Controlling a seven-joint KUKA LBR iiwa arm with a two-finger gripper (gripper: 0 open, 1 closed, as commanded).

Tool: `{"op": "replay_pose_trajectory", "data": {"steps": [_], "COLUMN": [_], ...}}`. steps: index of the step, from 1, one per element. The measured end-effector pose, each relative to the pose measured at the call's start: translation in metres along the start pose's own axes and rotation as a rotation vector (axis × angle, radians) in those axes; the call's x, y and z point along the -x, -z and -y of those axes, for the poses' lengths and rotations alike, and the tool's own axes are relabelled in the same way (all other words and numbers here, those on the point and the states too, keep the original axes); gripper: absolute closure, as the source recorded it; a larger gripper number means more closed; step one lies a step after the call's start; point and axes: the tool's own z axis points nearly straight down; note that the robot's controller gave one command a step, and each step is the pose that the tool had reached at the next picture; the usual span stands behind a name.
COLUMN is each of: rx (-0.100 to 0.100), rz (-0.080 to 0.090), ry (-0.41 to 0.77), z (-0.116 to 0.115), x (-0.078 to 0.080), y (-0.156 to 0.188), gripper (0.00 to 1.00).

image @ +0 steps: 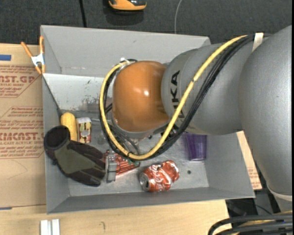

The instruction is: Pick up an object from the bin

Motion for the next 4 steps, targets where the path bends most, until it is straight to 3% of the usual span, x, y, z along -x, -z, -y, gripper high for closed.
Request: {"op": "replay_pose_trajectory", "data": {"steps": [1,2,3,4], "rx": [0.002,0.002,0.002,0.002], "rz": [0.008,0.013,0.009,0.009], "ry": [-0.002,0.067,0.1,0.099], "z": [0.001,0.007,0.012,0.012], "x": [0.002,0.006,0.01,0.01], "y": [0.004,-0.046,-0.099,-0.099], "gripper": [0.0,0.0,1.0,1.0]}}
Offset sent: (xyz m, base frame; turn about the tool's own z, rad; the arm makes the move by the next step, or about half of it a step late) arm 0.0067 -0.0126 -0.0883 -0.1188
